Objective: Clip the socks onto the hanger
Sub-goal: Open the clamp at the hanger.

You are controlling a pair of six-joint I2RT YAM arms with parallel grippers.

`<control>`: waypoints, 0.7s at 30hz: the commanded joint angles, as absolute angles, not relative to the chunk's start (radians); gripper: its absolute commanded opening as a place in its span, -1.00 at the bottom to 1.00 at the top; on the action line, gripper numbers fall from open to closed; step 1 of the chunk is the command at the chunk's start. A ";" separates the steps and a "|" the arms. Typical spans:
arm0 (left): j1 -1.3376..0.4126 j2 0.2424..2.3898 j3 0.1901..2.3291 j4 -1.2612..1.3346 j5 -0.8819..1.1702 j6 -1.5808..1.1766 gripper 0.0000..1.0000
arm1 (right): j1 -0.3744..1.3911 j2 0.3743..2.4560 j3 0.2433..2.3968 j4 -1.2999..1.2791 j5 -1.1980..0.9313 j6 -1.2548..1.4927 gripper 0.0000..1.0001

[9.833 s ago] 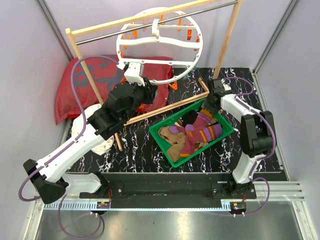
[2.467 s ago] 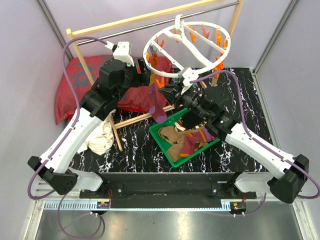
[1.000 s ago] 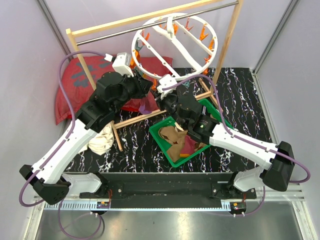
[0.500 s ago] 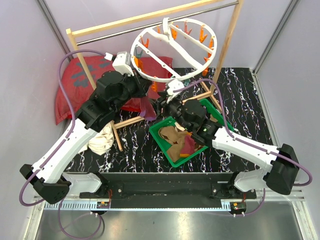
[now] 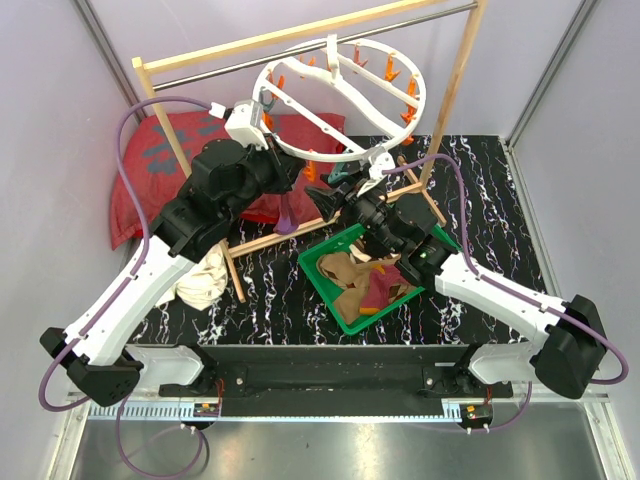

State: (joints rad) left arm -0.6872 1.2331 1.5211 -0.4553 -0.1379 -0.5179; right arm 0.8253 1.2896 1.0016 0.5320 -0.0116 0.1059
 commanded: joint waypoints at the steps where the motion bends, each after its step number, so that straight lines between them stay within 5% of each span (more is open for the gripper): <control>1: -0.690 1.232 1.572 -0.414 -0.109 -0.526 -0.94 | 0.819 1.296 1.035 0.618 -0.063 0.104 0.09; 10: -0.692 1.233 1.582 -0.417 -0.087 -0.543 -0.94 | 0.818 1.301 1.051 0.623 -0.067 0.069 -0.22; 21: -0.690 1.232 1.589 -0.439 -0.064 -0.557 -0.94 | 0.811 1.305 1.086 0.612 -0.075 0.021 -0.28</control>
